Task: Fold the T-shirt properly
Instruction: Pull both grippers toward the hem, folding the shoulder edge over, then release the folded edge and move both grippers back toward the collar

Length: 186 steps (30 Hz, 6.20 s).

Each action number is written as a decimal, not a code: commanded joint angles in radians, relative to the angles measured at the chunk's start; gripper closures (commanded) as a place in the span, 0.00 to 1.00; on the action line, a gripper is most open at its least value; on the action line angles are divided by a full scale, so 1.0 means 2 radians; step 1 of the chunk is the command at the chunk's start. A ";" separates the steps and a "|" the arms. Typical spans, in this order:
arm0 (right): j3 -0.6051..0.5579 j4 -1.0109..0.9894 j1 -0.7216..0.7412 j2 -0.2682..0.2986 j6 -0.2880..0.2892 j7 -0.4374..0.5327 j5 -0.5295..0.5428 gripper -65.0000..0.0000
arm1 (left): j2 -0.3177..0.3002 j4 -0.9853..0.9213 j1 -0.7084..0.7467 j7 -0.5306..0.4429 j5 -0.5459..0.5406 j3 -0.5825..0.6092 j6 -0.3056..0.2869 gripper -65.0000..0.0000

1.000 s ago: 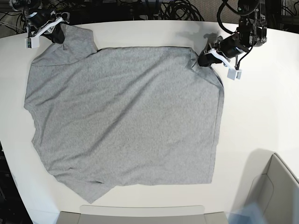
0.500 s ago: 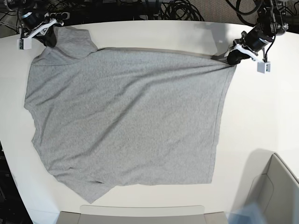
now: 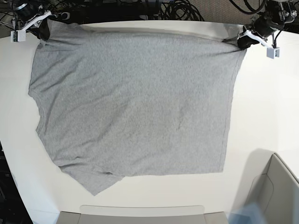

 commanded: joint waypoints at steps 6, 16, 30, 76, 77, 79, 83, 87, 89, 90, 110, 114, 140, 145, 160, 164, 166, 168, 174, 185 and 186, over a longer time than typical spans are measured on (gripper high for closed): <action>0.013 0.012 -0.003 0.007 0.003 0.012 0.005 1.00 | -0.007 0.009 0.005 -0.007 -0.006 -0.005 0.000 1.00; 0.003 0.012 0.055 0.020 0.003 -0.002 0.002 1.00 | -0.007 0.009 -0.048 -0.006 -0.006 0.001 0.004 1.00; -0.056 0.009 0.185 0.032 0.003 -0.040 -0.128 1.00 | 0.003 0.008 -0.186 0.051 0.103 0.067 0.005 1.00; -0.227 -0.277 0.474 0.118 0.003 0.010 -0.201 1.00 | 0.012 -0.128 -0.364 -0.015 0.215 0.129 0.005 1.00; -0.234 -0.284 0.475 0.121 0.003 0.012 -0.201 1.00 | 0.012 -0.131 -0.369 -0.015 0.215 0.129 0.005 1.00; -0.243 -0.293 0.476 0.122 0.002 0.012 -0.201 1.00 | 0.012 -0.140 -0.375 -0.015 0.215 0.129 0.005 1.00; -0.246 -0.293 0.484 0.119 0.002 0.012 -0.201 1.00 | 0.012 -0.162 -0.391 -0.014 0.215 0.129 0.005 1.00; -0.243 -0.288 0.487 0.116 0.002 0.012 -0.200 0.99 | 0.013 -0.157 -0.394 -0.011 0.215 0.129 0.005 1.00; -0.243 -0.288 0.487 0.119 0.002 0.012 -0.198 0.86 | 0.013 -0.145 -0.394 -0.011 0.215 0.128 0.005 0.98; -0.243 -0.287 0.487 0.120 0.003 0.012 -0.198 0.79 | 0.013 -0.138 -0.394 -0.011 0.215 0.128 0.005 0.94; -0.010 -0.121 0.311 0.095 0.004 -0.059 -0.059 0.62 | 0.012 0.027 -0.275 -0.009 0.215 0.123 0.005 0.82; 0.013 -0.148 0.279 0.100 0.005 -0.058 -0.052 0.62 | 0.012 0.038 -0.262 -0.010 0.215 0.123 0.005 0.82; -0.104 -0.363 0.336 0.127 0.004 0.029 -0.026 0.62 | 0.024 0.039 -0.223 -0.010 0.213 0.121 0.005 0.82; -0.103 -0.362 0.334 0.127 0.004 0.029 -0.026 0.62 | 0.032 0.024 -0.214 -0.008 0.144 0.086 0.005 0.78; -0.100 -0.354 0.322 0.135 0.004 0.028 -0.023 0.62 | 0.030 -0.094 -0.216 -0.002 0.072 0.044 0.005 0.72; -0.100 -0.354 0.322 0.135 0.004 0.028 -0.023 0.62 | 0.031 -0.098 -0.217 -0.008 0.073 0.064 0.005 0.72; -0.100 -0.354 0.322 0.135 0.004 0.028 -0.023 0.62 | 0.032 -0.119 -0.226 -0.009 0.073 0.068 0.005 0.72; -0.100 -0.354 0.322 0.135 0.004 0.028 -0.023 0.62 | 0.032 -0.146 -0.248 -0.009 0.073 0.068 0.005 0.72; -0.100 -0.354 0.321 0.135 0.004 0.027 -0.024 0.62 | 0.030 -0.168 -0.256 -0.009 0.073 0.068 0.005 0.72; -0.103 -0.329 0.311 0.136 0.004 0.027 -0.026 0.74 | 0.032 -0.171 -0.258 -0.008 0.070 0.087 0.002 0.81; -0.103 -0.329 0.311 0.136 0.004 0.027 -0.026 0.78 | 0.032 -0.171 -0.262 -0.009 0.070 0.092 0.002 0.81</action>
